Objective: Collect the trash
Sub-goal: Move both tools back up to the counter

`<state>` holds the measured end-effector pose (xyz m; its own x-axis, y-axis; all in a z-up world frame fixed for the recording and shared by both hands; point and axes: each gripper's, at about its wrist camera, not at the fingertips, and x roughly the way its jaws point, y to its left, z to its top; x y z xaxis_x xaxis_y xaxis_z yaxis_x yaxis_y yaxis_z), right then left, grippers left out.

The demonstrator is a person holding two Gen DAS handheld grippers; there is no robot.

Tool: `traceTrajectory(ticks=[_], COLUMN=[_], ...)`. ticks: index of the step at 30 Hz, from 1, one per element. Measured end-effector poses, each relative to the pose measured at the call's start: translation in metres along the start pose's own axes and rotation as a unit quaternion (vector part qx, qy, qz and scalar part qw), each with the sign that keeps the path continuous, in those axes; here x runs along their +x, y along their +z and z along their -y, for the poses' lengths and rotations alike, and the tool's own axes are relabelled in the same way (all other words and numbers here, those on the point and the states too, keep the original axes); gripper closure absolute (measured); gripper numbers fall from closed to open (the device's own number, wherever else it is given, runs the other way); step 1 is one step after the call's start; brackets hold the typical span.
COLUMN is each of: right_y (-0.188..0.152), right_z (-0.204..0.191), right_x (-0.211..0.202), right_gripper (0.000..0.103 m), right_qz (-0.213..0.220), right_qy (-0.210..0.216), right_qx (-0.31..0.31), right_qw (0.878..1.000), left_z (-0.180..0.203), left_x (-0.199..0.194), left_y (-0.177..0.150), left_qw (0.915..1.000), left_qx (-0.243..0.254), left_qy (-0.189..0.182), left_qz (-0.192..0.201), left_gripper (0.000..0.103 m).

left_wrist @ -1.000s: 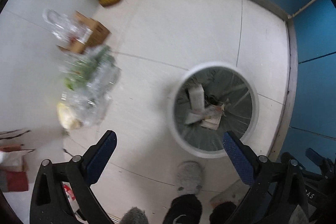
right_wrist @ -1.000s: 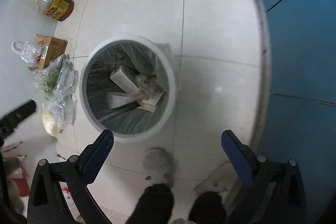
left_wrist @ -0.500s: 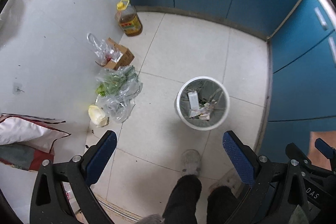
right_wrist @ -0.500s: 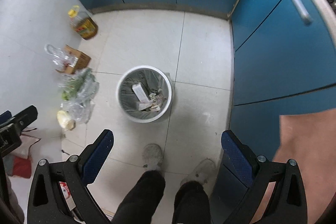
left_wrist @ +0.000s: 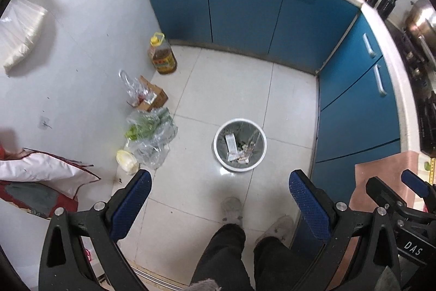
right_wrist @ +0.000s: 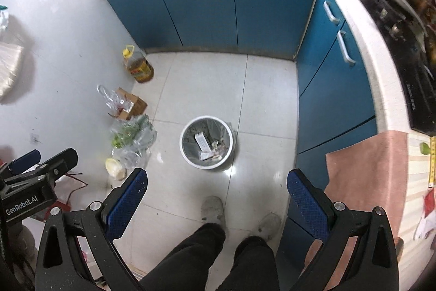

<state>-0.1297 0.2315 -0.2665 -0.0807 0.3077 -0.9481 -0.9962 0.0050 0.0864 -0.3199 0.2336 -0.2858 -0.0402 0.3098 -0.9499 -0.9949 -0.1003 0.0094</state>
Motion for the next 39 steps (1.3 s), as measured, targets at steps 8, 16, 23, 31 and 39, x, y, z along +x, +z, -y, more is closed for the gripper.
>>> traceTrajectory(ticks=[8,16,23,31,39], right_y=[-0.002,-0.007,-0.051,-0.182,-0.286], right_z=[0.019,0.091,0.215,0.438,0.57], right_x=[-0.053,-0.108,-0.14,-0.15,-0.083], right_gripper=[0.0,0.0,0.0,0.0,0.021], right_qz=[0.034,0.12,0.154,0.141,0.127], right_qy=[0.041,0.074,0.011,-0.086,-0.008], right_qx=[0.025,0.112,0.236,0.486,0.613], right_qw=[0.998,0.984,0.959,0.858,0.78], left_z=[0.019,0.087,0.22,0.41,0.546], left_x=[-0.046,-0.086,-0.096,-0.066,-0.021], left_y=[-0.002,0.007,0.007,-0.046,-0.113], left_qw=[0.9987,0.9907,0.977,0.9403,0.8999], left_qx=[0.012,0.057,0.162,0.326,0.434], left_qy=[0.033,0.033,-0.01,-0.035,-0.012], left_qz=[0.036,0.119,0.139,0.093,0.044], left_gripper=[0.0,0.0,0.0,0.0,0.0])
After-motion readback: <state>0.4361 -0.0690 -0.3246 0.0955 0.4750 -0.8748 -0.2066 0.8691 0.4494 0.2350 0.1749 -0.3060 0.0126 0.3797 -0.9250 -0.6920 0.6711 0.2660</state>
